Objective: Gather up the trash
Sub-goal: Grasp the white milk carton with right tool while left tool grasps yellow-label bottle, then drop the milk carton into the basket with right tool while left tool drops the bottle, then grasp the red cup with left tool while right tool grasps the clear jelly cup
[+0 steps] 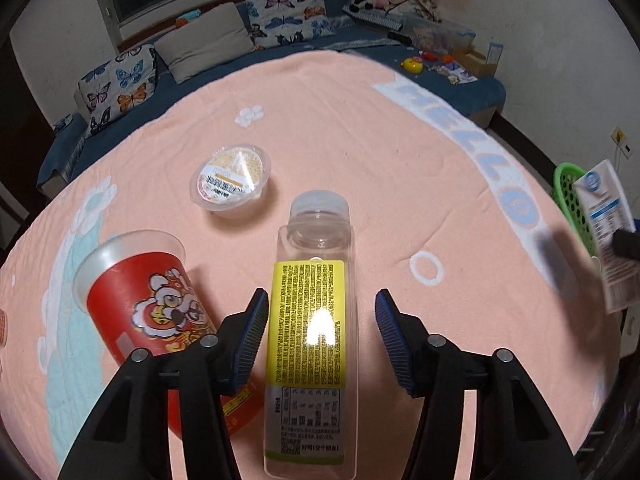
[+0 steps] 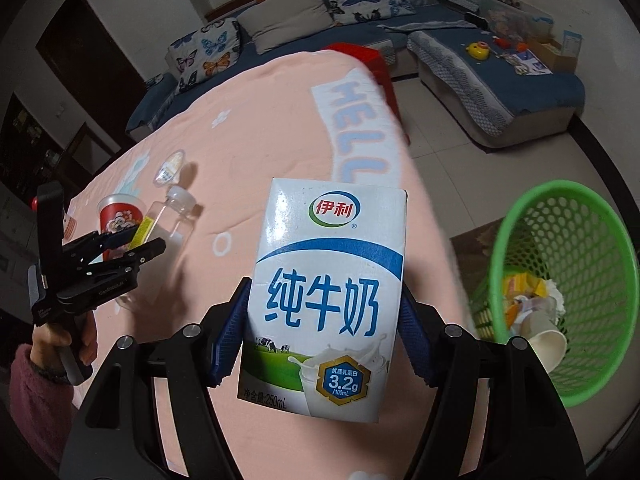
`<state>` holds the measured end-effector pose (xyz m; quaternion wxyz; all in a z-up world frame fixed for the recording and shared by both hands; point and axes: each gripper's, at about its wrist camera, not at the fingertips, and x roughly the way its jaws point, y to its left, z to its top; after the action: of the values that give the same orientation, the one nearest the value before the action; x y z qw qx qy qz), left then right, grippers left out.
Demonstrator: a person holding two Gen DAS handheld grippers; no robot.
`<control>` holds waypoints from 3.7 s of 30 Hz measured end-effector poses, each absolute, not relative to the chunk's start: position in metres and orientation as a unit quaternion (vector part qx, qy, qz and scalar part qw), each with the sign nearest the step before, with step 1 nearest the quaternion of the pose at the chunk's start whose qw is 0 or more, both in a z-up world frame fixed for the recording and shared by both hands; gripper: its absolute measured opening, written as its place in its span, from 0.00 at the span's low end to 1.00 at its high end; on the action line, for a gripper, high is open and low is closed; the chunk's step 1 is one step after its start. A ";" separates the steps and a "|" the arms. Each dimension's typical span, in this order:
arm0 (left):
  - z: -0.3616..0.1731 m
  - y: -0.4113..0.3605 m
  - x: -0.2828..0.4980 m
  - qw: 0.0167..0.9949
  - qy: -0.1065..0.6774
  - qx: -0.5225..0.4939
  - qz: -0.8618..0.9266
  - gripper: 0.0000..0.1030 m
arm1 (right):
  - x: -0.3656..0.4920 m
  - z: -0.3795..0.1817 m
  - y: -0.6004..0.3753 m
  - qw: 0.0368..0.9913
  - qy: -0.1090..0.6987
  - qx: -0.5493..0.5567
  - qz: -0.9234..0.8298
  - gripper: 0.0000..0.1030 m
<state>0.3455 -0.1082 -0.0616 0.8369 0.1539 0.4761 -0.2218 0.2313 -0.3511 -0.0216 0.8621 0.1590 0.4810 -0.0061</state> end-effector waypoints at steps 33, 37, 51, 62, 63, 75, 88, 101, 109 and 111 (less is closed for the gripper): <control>-0.006 -0.188 0.291 0.830 0.441 0.074 -0.332 0.41 | 0.171 -0.136 -0.584 0.803 0.534 0.159 -0.212 0.67; 0.005 -0.226 0.279 0.820 0.431 0.075 -0.368 0.41 | 0.169 -0.139 -0.590 0.805 0.529 0.165 -0.211 0.67; -0.011 -0.388 0.252 0.767 0.438 0.127 -0.451 0.41 | 0.120 -0.096 -0.600 0.842 0.478 0.166 -0.190 0.73; -0.058 -0.496 0.240 0.734 0.459 0.185 -0.465 0.41 | 0.079 -0.073 -0.606 0.864 0.435 0.178 -0.184 0.74; -0.064 -0.505 0.240 0.732 0.462 0.190 -0.463 0.41 | 0.075 -0.072 -0.607 0.865 0.431 0.177 -0.187 0.74; -0.114 -0.547 0.241 0.719 0.484 0.236 -0.438 0.43 | 0.060 -0.089 -0.617 0.862 0.429 0.196 -0.187 0.75; -0.069 -0.496 0.226 0.749 0.444 0.202 -0.449 0.54 | 0.056 -0.072 -0.593 0.870 0.422 0.189 -0.170 0.75; -0.016 -0.311 0.219 0.835 0.406 0.140 -0.345 0.60 | 0.096 -0.043 -0.504 0.891 0.420 0.149 -0.084 0.77; -0.002 -0.190 0.239 0.883 0.395 0.103 -0.231 0.62 | 0.155 -0.030 -0.425 0.899 0.424 0.107 -0.008 0.79; 0.003 -0.159 0.247 0.892 0.392 0.093 -0.203 0.63 | 0.168 -0.028 -0.409 0.900 0.425 0.098 0.008 0.80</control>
<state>0.2471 -0.1594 0.0031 0.8924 0.0926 0.3924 -0.2026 0.1680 -0.4086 -0.0277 0.8997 0.0981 0.4253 0.0080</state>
